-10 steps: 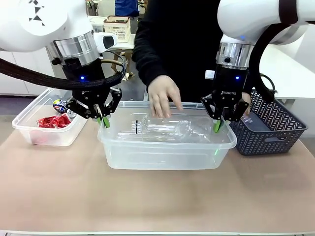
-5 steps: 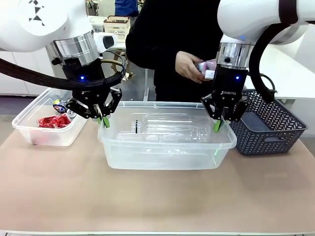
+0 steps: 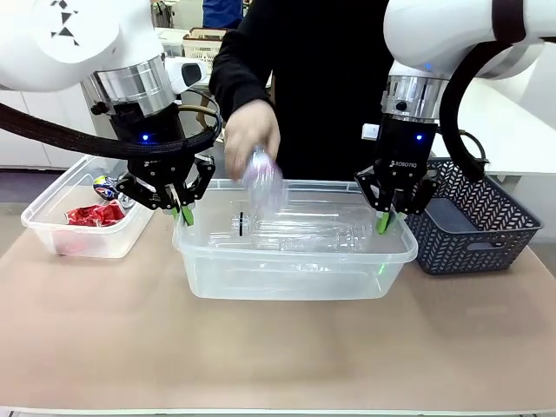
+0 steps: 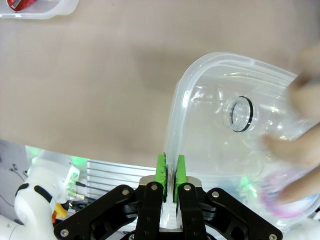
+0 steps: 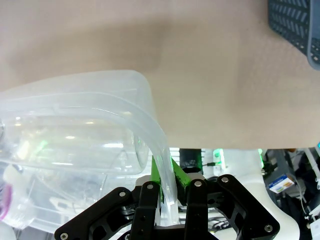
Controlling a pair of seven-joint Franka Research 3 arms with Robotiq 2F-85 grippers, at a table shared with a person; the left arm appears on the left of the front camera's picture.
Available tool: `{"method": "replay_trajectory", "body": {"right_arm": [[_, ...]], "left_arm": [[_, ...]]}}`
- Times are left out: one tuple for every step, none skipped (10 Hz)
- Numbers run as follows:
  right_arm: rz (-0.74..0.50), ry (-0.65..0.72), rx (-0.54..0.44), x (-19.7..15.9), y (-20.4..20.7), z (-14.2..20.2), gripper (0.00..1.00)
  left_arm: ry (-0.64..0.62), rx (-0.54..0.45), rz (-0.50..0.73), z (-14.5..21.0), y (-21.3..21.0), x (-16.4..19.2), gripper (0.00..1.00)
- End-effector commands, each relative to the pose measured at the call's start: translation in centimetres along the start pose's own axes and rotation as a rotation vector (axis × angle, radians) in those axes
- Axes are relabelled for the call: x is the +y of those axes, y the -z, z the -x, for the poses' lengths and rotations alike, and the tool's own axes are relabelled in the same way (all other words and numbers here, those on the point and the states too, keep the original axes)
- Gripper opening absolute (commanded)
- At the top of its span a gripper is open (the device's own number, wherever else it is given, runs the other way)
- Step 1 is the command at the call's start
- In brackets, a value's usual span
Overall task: Sort the waste into each basket.
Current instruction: Offer the picked Organizing box to the human.
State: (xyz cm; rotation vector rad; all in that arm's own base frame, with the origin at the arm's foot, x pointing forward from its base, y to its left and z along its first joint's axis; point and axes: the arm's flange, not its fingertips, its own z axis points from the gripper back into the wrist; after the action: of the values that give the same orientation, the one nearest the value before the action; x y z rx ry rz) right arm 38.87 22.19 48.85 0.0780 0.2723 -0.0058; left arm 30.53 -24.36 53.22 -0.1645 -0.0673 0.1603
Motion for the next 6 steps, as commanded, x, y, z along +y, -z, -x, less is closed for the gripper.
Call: {"method": "replay_trajectory", "body": {"right_arm": [[0.011,-0.001,0.005,0.05,-0.36,0.29,0.0],[0.011,-0.001,0.005,0.05,-0.36,0.29,0.0],[0.011,-0.001,0.005,0.05,-0.36,0.29,0.0],[0.011,-0.001,0.005,0.05,-0.36,0.29,0.0],[0.011,-0.001,0.005,0.05,-0.36,0.29,0.0],[0.011,-0.001,0.005,0.05,-0.36,0.29,0.0]], "left_arm": [[-0.026,-0.007,0.009,0.03,-0.39,0.21,0.0],[-0.026,-0.007,0.009,0.03,-0.39,0.21,0.0],[-0.026,-0.007,0.009,0.03,-0.39,0.21,0.0],[-0.026,-0.007,0.009,0.03,-0.39,0.21,0.0],[-0.026,-0.007,0.009,0.03,-0.39,0.21,0.0],[-0.026,-0.007,0.009,0.03,-0.39,0.21,0.0]]}}
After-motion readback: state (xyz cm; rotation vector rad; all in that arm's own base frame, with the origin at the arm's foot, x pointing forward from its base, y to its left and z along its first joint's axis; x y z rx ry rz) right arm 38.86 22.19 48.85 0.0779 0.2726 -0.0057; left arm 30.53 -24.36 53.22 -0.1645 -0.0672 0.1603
